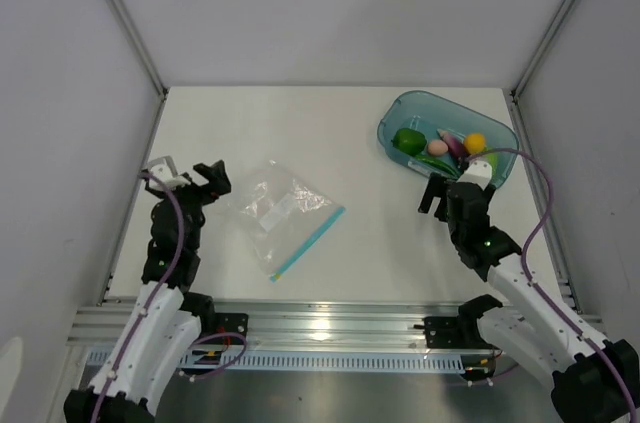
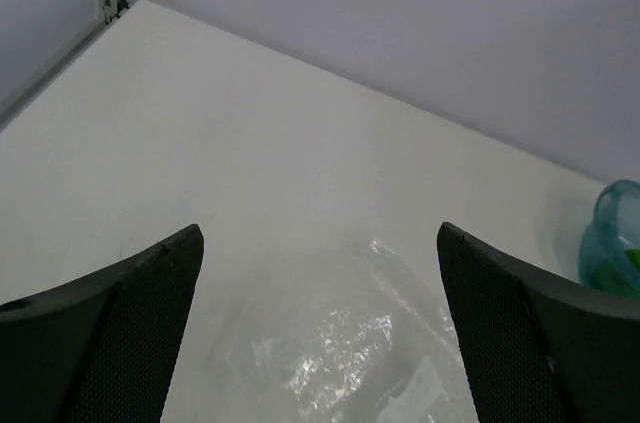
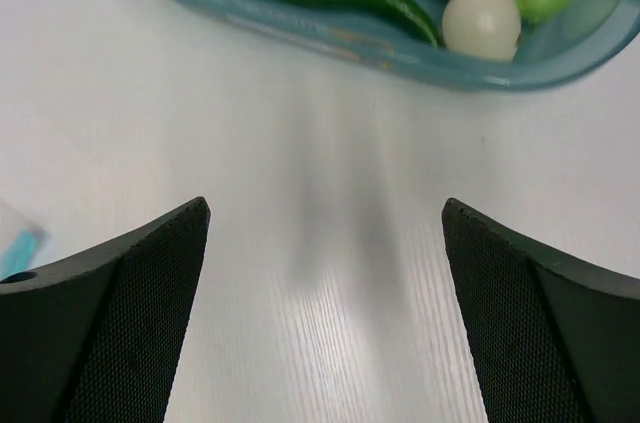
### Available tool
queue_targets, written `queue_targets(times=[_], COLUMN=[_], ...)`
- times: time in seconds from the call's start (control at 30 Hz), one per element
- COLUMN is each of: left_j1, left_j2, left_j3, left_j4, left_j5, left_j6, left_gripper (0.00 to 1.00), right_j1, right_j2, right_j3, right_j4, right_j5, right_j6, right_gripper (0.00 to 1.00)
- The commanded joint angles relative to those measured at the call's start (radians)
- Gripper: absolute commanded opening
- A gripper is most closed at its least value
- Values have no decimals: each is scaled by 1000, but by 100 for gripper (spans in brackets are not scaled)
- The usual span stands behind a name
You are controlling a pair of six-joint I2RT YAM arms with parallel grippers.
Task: Place the food in the zip-top bag and seal the zipper
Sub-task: Pick up the zipper food storage bag at the center of the board.
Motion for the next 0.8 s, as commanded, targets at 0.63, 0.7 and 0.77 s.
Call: queue_targets(times=[0.63, 0.7, 0.77], left_j1=[1, 4, 5], left_j2=[-237, -243, -247], left_j3=[106, 109, 112], left_j4=[-680, -691, -702], left_j5=[479, 485, 494], left_j6=[-513, -516, -506], left_gripper=[99, 100, 99], right_j1=[154, 177, 187], right_j2=[733, 802, 847], right_j3=[471, 513, 537], right_j4=[91, 111, 126], right_j5=[-685, -674, -680], right_j6=[123, 149, 157], right_gripper=[99, 100, 99])
